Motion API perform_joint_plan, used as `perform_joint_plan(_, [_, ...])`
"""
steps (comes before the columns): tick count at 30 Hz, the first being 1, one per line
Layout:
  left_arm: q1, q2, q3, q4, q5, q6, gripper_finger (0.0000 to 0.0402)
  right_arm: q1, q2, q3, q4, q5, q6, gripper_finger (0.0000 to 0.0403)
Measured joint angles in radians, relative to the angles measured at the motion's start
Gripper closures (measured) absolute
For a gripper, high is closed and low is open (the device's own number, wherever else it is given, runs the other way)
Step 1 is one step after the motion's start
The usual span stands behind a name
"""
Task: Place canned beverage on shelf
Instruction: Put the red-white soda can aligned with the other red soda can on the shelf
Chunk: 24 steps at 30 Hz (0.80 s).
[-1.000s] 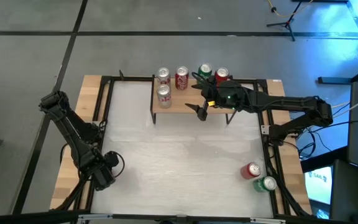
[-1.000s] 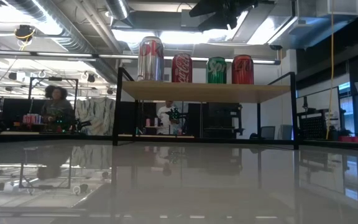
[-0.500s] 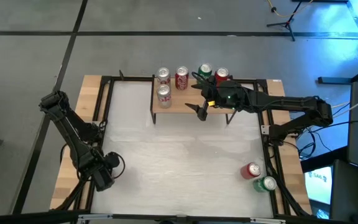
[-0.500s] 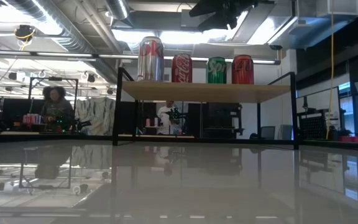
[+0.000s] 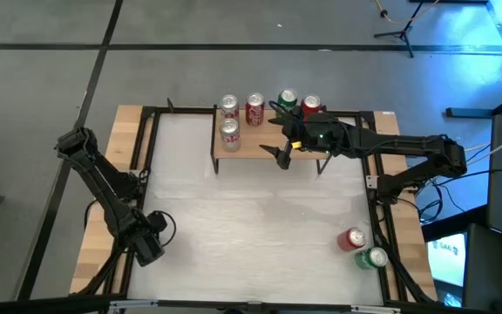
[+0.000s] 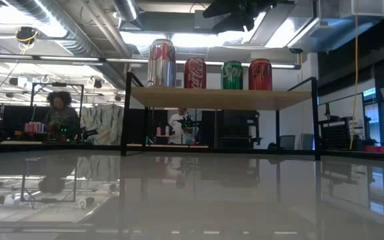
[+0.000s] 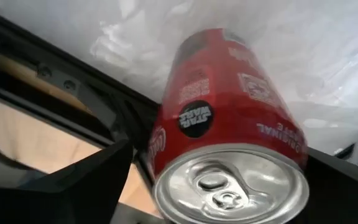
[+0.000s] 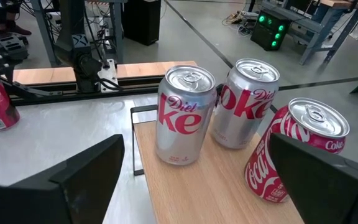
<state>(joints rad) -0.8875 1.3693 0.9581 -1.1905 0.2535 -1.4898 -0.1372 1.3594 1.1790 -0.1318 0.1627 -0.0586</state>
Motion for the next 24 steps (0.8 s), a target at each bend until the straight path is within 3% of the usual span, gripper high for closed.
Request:
perform_joint_plan(5, [0.020, 0.000, 0.000, 0.057, -0.017, -0.018, 0.0026, 0.000, 0.000, 0.000, 0.000, 0.000, 0.000, 0.0008])
perform_joint_plan(15, [0.094, 0.000, 0.000, 0.114, 0.004, -0.056, 0.0124, 0.000, 0.000, 0.000, -0.009, 0.000, -0.003, 0.0008])
perform_joint_plan(24, [0.189, 0.000, 0.000, 0.142, -0.011, -0.084, 0.0125, 0.000, 0.000, 0.000, -0.031, 0.000, -0.033, 0.0008])
